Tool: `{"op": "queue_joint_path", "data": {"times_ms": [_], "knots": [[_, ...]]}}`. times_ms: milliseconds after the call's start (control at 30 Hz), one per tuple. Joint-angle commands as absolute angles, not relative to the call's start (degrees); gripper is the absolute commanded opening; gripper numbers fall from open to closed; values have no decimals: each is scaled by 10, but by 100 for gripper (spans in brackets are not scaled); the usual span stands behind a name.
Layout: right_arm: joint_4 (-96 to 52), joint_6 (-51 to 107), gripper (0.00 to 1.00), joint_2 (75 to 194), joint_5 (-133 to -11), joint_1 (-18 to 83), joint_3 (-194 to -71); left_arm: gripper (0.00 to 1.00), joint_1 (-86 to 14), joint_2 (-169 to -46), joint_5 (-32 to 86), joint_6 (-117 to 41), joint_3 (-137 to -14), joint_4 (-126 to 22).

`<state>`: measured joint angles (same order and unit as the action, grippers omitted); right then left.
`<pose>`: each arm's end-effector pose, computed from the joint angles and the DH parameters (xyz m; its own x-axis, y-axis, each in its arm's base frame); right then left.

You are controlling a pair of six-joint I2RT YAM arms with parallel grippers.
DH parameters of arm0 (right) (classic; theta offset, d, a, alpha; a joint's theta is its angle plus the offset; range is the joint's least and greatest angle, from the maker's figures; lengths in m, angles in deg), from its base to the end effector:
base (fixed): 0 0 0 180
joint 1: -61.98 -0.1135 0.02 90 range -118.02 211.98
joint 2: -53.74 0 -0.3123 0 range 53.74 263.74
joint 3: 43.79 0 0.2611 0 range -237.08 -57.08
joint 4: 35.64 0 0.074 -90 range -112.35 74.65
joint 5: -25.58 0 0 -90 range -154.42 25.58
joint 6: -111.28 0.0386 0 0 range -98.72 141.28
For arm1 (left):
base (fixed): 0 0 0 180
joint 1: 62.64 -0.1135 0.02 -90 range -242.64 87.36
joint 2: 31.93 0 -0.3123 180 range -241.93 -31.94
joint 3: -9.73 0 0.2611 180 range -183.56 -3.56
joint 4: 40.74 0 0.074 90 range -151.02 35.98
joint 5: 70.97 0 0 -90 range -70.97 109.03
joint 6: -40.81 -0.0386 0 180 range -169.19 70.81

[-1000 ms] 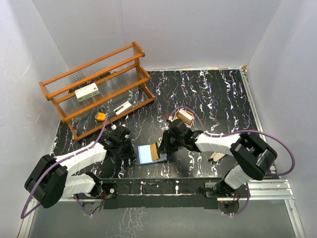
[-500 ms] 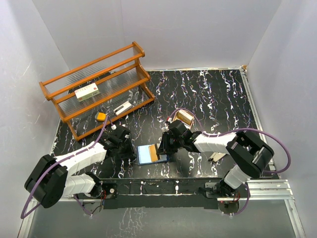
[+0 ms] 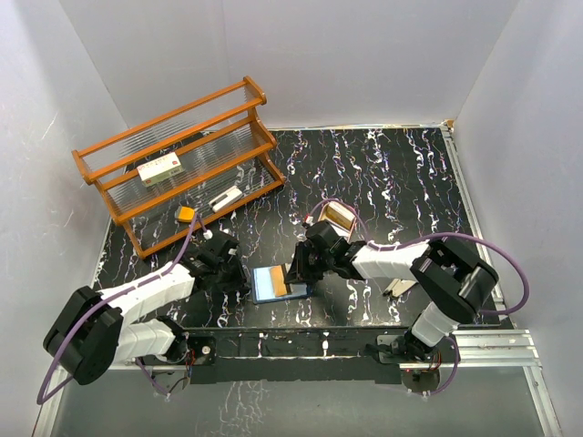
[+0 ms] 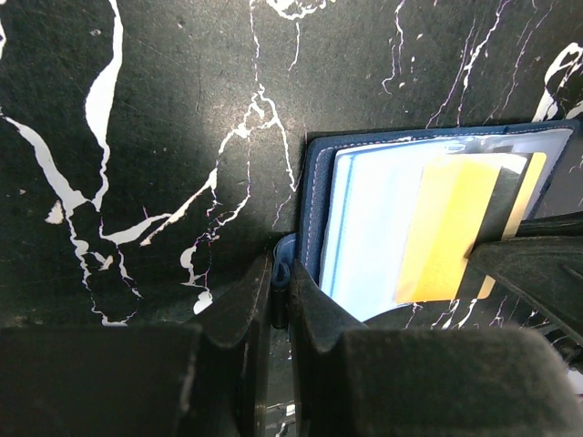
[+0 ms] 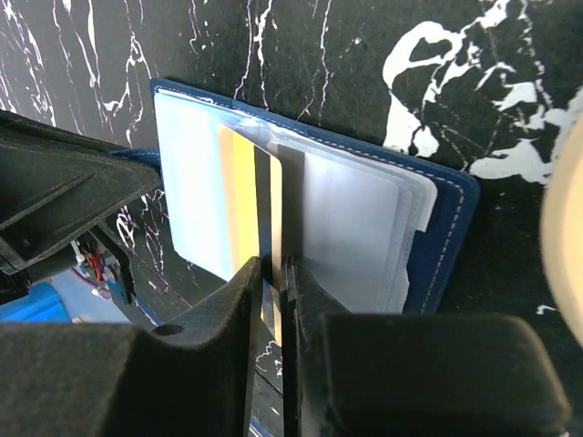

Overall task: Put the credit cards into the card holder
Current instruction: Insert the credit card into the card holder.

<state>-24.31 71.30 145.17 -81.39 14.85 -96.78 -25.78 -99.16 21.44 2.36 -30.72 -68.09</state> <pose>0.1985 0.2304 0.1787 -0.9691 0.0332 -0.2442 -0.1348 0.7581 0.6381 0.1576 -0.1202 0.1926 -0.8880 -0.3122 -0.3377 -0.1228 0.8686 -0.4801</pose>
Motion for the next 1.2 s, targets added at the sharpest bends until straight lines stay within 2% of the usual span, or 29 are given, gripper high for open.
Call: {"op": "queue_joint_path", "data": {"times_ms": [0,233,567,1167], "knots": [[-254,722,10,1463,-776,135,-980,0,-256,-977,227,34,-290,-679],[-267,726,11,1467,-771,132,-973,0,-256,-972,227,37,-285,-682],[-136,668,34,1428,-688,124,-1025,0,-256,-974,222,33,-291,-689],[-159,665,41,1441,-716,123,-1026,0,-256,-973,227,34,-290,-683]]}}
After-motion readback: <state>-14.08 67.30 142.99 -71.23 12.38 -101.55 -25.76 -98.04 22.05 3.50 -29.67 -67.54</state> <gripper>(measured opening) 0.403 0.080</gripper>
